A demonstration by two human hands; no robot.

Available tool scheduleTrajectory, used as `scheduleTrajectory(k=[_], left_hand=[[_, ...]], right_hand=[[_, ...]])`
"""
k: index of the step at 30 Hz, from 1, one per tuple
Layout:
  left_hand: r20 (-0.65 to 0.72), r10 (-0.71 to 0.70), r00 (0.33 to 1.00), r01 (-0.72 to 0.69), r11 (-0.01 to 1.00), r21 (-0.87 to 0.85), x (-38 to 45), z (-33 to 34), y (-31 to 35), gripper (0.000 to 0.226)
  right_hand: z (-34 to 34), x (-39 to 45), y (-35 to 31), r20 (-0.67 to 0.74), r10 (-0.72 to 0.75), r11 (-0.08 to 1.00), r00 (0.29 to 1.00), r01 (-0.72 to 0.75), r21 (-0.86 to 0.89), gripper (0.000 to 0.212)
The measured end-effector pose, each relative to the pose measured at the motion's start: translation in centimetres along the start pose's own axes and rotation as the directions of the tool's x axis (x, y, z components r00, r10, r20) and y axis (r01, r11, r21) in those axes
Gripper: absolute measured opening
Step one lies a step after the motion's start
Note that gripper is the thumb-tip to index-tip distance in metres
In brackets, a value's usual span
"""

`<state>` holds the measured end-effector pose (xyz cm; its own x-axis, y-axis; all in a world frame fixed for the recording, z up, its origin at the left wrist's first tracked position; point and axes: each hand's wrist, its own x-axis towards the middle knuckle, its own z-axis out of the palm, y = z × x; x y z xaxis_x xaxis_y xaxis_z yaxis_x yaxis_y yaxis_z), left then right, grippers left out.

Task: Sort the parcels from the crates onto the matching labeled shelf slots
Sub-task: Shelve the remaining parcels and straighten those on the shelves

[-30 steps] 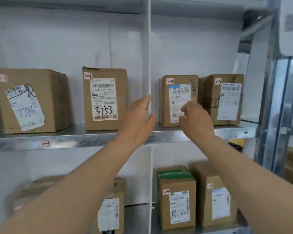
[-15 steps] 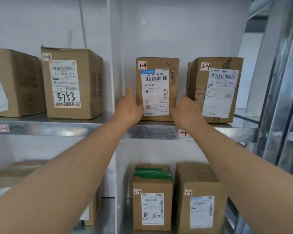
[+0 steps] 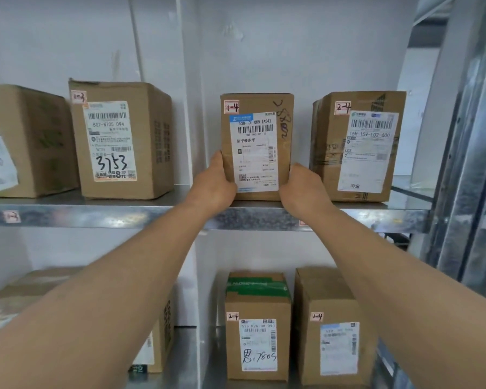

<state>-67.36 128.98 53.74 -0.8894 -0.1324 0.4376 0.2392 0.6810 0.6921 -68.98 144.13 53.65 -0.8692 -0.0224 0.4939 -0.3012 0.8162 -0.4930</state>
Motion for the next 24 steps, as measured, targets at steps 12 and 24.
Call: scheduleTrajectory(k=[12, 24], left_hand=[[-0.271, 0.313, 0.91, -0.307, 0.95, 0.064, -4.0, 0.2, -0.6, 0.058], [-0.137, 0.38, 0.915, -0.39, 0.92, -0.049, -13.5, 9.2, -6.4, 0.047]], right_hand=[[-2.1, -3.2, 0.6, -0.299, -0.088, 0.995, 0.95, 0.069, -0.076, 0.034], [1.2, -13.4, 7.9, -0.29, -0.021, 0.98, 0.957, -0.037, -0.194, 0.024]])
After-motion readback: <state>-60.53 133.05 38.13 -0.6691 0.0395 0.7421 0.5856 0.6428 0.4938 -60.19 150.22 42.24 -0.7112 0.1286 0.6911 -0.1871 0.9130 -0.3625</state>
